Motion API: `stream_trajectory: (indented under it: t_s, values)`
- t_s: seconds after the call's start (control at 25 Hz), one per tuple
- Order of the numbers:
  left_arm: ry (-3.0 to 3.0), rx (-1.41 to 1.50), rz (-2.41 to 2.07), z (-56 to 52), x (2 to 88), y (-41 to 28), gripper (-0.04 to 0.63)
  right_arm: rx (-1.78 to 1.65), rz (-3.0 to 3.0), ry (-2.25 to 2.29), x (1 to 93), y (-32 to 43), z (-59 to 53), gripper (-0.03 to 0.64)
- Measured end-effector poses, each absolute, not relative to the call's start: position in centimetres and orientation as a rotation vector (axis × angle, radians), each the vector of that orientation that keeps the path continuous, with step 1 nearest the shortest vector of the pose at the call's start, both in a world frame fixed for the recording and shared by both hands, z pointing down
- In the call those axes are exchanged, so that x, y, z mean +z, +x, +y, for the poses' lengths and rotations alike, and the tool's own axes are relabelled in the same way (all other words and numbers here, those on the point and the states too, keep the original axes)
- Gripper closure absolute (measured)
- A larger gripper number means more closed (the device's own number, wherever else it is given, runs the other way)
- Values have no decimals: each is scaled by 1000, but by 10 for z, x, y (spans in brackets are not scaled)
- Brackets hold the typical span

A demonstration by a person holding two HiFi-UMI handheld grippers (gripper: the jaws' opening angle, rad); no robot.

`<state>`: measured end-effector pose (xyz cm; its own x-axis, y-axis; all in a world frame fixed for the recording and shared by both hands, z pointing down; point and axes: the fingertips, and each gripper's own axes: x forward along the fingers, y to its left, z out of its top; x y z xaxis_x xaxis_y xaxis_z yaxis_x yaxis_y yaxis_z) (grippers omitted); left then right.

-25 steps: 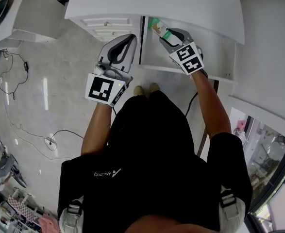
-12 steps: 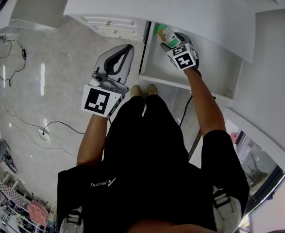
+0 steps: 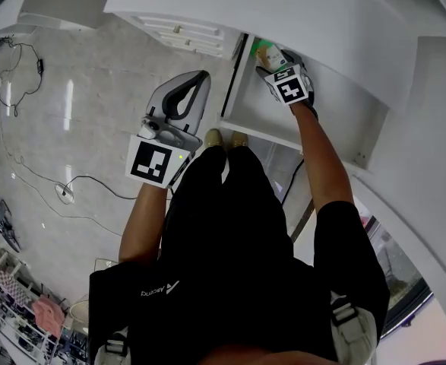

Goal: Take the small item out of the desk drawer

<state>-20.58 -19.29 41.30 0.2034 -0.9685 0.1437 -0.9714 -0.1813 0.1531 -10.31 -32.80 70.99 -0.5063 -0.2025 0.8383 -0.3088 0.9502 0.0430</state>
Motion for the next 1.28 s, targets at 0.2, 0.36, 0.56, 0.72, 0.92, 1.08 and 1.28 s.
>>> stream_trajectory:
  t_s: [0.2,0.36,0.56,0.72,0.92,1.08,1.28]
  values:
    - [2244,23,-1866,-190,416,-203,597,150,-2117,356,718,-105,-332,245]
    - [2230,24,-1869,-187,418,-203,597,199,-2117,345,722,-103,-334,245]
    - [2222,28,-1866,-185,421,-201,597,247,-2126,338,722,-101,-332,259]
    - [2236,11,-1873,-186,417,-199,597,226,-2111,310,717,-97,-325,263]
    - [2262,11,-1849,-187,415,-189,597,212,-2111,275,699,-90,-312,264]
    - [2289,-5,-1830,-188,411,-178,597,201,-2138,261,674,-79,-300,264]
    - [2325,-27,-1812,-186,401,-168,597,175,-2250,309,619,-68,-287,264]
